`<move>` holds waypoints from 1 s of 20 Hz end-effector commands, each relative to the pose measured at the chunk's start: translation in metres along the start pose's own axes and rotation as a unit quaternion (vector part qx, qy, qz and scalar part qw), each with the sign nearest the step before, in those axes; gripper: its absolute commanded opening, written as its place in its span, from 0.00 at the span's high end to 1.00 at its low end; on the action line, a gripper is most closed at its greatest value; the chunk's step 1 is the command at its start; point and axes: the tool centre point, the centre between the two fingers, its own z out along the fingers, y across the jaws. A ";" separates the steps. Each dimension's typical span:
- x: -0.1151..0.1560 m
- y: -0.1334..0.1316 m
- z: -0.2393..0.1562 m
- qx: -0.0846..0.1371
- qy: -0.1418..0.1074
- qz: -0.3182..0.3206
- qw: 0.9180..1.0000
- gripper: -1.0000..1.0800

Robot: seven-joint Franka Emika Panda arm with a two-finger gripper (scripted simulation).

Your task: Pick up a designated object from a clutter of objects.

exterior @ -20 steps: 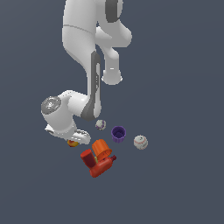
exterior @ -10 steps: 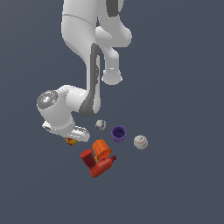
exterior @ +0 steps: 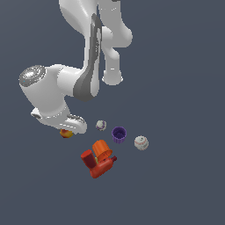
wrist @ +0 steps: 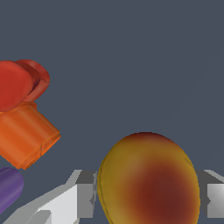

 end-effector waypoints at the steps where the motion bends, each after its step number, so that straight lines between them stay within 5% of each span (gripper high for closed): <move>1: 0.000 -0.001 -0.031 0.000 0.001 0.000 1.000 1.00; 20: 0.007 -0.006 -0.238 -0.001 0.000 0.001 1.000 1.00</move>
